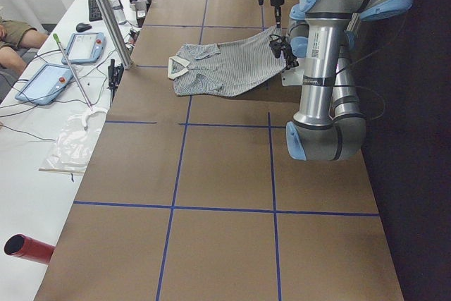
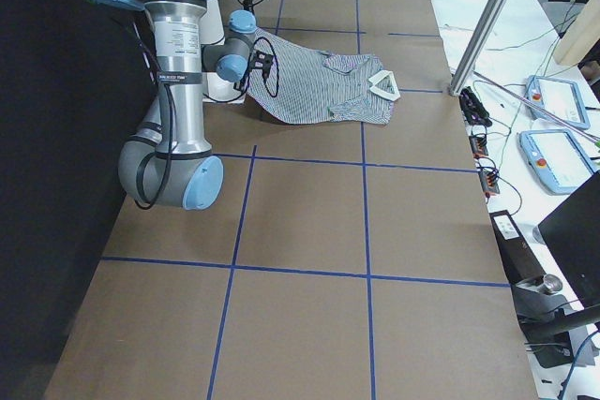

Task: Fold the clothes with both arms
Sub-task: 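Lift the hem with both grippers and fold it up toward the collar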

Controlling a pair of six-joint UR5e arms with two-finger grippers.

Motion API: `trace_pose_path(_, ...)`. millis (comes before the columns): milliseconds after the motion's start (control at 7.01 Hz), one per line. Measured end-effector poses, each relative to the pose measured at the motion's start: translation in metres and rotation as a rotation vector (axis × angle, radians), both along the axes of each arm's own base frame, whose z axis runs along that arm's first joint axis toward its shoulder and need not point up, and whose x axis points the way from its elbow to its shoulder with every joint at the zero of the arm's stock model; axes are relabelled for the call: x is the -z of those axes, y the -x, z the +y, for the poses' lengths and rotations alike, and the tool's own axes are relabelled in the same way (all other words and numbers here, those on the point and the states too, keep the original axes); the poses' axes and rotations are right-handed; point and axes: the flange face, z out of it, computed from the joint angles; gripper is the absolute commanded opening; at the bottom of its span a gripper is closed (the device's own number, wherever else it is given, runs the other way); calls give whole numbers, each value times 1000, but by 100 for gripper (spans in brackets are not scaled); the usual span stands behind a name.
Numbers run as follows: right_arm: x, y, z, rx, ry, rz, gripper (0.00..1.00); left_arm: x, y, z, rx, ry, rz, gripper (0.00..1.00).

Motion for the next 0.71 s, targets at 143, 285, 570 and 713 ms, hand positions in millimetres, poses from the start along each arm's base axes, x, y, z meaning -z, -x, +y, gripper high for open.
trace_pose_path(143, -2, -6, -25, -23, -69, -2, 0, 4, 1, -13, 28, -6, 9, 0)
trace_pose_path(285, -6, -9, -53, -41, -145, 8, 0, 13, 7, -40, 77, -28, 27, 0)
trace_pose_path(570, -6, 4, -123, -83, -296, 38, 0, 16, 20, -107, 160, -118, 9, 0)
trace_pose_path(713, -6, 5, -158, -107, -339, 60, 0, 9, 23, -136, 195, -146, -21, 0)
